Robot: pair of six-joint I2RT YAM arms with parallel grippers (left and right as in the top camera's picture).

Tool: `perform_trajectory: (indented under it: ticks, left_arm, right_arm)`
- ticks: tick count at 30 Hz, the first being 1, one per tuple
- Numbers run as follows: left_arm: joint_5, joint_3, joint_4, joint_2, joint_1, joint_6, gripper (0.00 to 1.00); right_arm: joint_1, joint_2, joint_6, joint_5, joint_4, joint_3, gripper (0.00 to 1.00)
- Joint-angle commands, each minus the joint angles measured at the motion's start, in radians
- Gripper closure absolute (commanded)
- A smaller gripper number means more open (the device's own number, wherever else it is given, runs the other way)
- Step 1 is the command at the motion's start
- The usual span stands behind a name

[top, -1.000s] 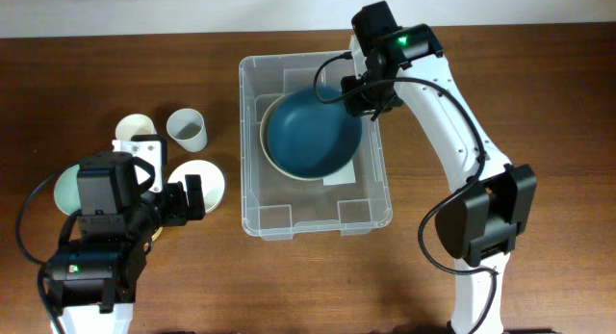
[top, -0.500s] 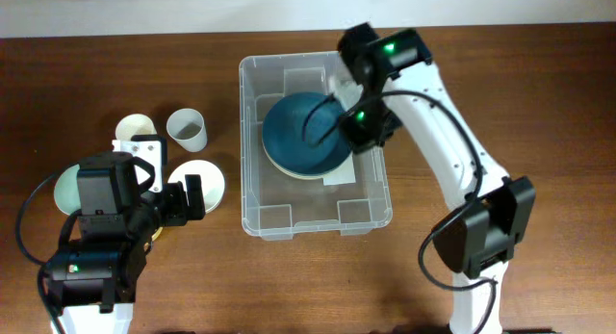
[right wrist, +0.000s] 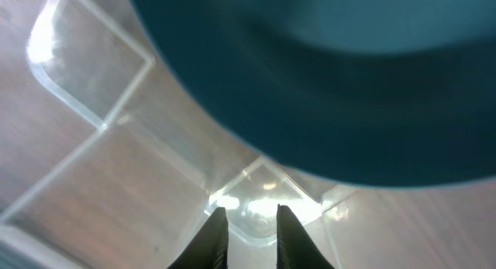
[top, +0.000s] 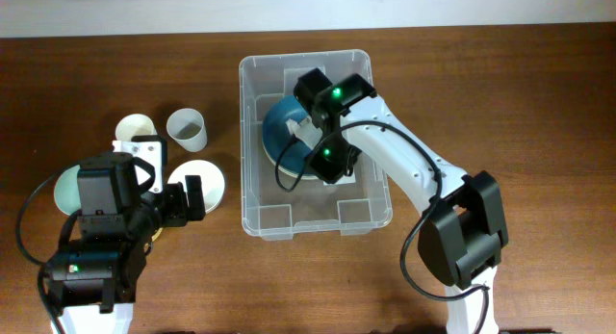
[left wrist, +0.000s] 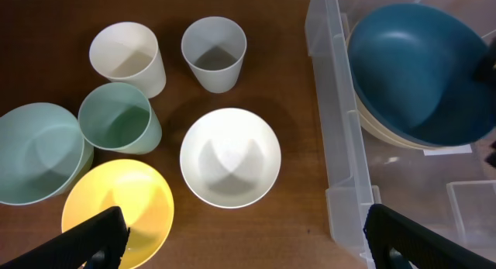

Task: Pack container
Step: 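Open the right gripper, adjust the teal bowl, and withdraw right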

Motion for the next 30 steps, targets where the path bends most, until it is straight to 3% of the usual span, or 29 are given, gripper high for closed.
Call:
perform_trajectory:
  ticks: [1, 18, 30]
  left_arm:
    - [0.013, 0.018, 0.002, 0.0, 0.005, -0.009, 0.0]
    - [0.014, 0.018, 0.002, 0.0, 0.005, -0.009, 0.0]
    - [0.013, 0.018, 0.002, 0.0, 0.005, -0.009, 0.0]
  right_arm:
    - [0.002, -0.023, -0.008, -0.006, 0.048, -0.062, 0.84]
    - [0.002, -0.023, 0.0, -0.091, 0.114, -0.078, 0.82]
    - [0.002, -0.023, -0.042, -0.122, -0.012, -0.078, 0.82]
